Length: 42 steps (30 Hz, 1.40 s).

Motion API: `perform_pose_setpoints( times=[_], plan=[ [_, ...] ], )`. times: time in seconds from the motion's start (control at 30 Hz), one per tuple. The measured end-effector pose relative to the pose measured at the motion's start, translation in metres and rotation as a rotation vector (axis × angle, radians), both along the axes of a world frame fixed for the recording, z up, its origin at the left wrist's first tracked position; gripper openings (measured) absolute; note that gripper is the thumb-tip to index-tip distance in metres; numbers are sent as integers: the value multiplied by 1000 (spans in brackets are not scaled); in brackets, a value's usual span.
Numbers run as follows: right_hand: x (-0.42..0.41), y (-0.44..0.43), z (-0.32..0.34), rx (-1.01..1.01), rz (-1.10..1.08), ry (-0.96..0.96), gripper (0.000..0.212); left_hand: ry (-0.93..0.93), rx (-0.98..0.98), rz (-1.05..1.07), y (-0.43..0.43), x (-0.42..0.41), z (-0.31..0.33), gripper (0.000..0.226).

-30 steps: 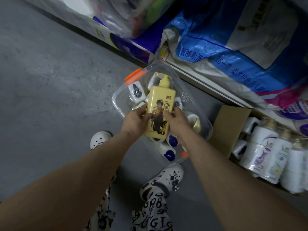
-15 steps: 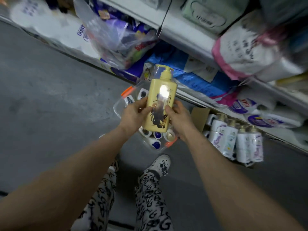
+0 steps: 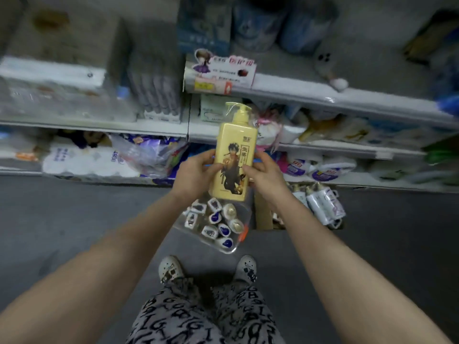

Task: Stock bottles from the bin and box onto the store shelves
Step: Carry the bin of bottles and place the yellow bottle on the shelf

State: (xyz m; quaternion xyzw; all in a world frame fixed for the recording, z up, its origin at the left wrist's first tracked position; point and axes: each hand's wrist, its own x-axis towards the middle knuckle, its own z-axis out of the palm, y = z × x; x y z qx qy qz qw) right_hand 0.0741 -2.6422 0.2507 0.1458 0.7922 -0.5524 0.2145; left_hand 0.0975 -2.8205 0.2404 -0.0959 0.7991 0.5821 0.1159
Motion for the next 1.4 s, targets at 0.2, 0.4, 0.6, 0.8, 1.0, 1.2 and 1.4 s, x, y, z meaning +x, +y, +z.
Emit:
perform_pose_setpoints(
  times=[0.2, 0.4, 0.6, 0.8, 1.0, 1.2, 1.4],
  plan=[
    [10, 18, 79, -43, -109, 175, 31, 167, -55, -93, 12, -12, 80, 43],
    [33, 52, 148, -71, -230, 332, 40, 320, -14, -235, 43, -19, 150, 38],
    [55, 101, 197, -37, -312, 465, 43, 357, 65, -314, 99, -12, 205, 44],
    [73, 165, 227, 12, -337, 553, 45, 418, 112, -350, 162, 1, 238, 46],
    [98, 260, 258, 25, -367, 633, 41, 501, 111, -390, 258, 9, 261, 42],
    [122, 369, 276, 74, -423, 667, 42, 549, 170, -472, 369, 17, 272, 48],
    [135, 456, 288, 111, -492, 690, 42, 529, 229, -534, 465, 15, 280, 52]
  ],
)
